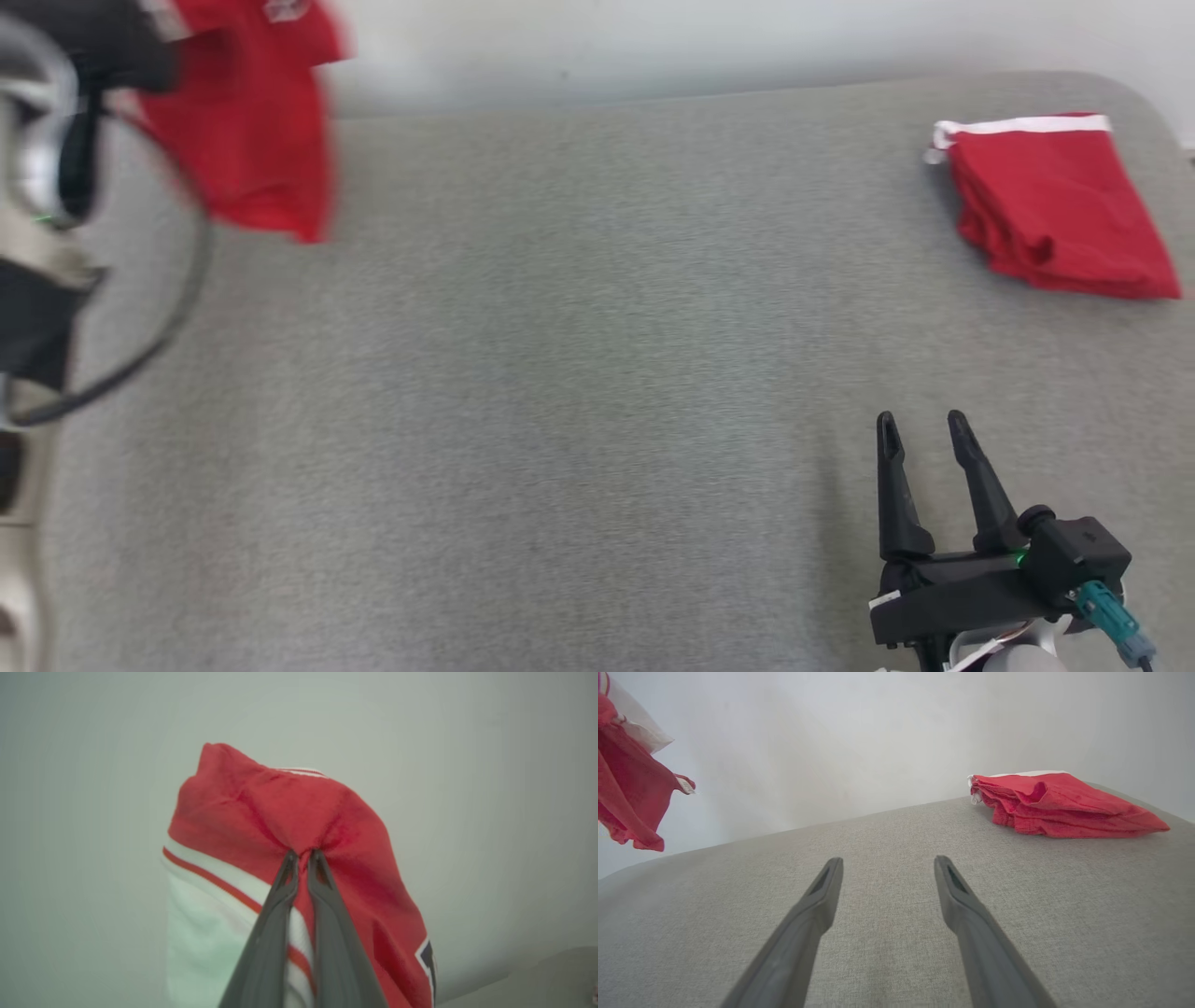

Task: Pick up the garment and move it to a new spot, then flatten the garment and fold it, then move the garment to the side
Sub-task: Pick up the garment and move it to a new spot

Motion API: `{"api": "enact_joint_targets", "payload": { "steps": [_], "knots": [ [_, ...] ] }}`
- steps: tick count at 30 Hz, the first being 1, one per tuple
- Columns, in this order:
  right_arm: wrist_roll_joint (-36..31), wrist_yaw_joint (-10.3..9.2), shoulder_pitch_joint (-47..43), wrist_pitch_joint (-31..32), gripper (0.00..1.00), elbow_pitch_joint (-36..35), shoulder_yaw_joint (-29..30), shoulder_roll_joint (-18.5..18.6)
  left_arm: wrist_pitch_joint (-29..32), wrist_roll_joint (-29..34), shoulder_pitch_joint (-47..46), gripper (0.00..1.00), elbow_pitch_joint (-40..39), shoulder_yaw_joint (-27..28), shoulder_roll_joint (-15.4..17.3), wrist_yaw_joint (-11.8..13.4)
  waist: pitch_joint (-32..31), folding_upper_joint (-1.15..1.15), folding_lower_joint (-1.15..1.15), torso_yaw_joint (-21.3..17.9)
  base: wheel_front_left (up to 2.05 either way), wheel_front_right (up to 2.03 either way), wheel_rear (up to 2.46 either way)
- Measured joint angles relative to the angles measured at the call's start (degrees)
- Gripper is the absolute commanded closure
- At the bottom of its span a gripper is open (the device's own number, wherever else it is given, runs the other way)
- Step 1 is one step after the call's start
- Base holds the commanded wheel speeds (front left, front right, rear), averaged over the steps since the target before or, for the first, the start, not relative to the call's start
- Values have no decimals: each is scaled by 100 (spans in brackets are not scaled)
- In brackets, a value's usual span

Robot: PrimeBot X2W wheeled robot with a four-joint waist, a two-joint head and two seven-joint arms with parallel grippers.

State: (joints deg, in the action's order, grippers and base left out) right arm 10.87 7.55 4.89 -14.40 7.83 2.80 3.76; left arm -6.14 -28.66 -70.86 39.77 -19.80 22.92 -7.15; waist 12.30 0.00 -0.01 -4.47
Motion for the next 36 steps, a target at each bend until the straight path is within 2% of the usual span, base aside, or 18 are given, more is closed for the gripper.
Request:
{"api": "enact_joint_targets", "payload": {
  "steps": [8, 13, 16, 23, 32, 36],
  "knots": [
    [231, 0, 110, -54, 0, 315, -104, -73, 524, -49, -47, 100, -1101, -414, -766, 113, -76, 0, 0, -461, 0, 0, 0],
    [437, 0, 123, -58, 0, 336, -127, -73, 664, -364, 96, 100, -1625, -531, -1305, 218, -97, 0, 0, -801, 0, 0, 0],
    [552, 0, 115, -58, 0, 348, -86, -75, 681, -372, 358, 100, -1830, -637, -1459, 316, -106, 0, 1, -995, 0, 0, 0],
    [628, 0, 86, -58, 0, 349, -64, -77, 654, -567, 1464, 100, -2016, -748, -1533, 569, -93, 0, 0, -1273, 0, 0, 0],
    [649, 0, 83, -59, 0, 363, -49, -77, 240, -700, 3325, 100, -1722, -736, -1235, 865, 40, 0, 1, -1211, 0, 0, 0],
    [611, 0, 106, -59, 0, 380, -41, -83, 2, -662, 3911, 100, -1502, -769, -1076, 920, 67, 0, 1, -1125, 0, 0, 0]
  ]
}}
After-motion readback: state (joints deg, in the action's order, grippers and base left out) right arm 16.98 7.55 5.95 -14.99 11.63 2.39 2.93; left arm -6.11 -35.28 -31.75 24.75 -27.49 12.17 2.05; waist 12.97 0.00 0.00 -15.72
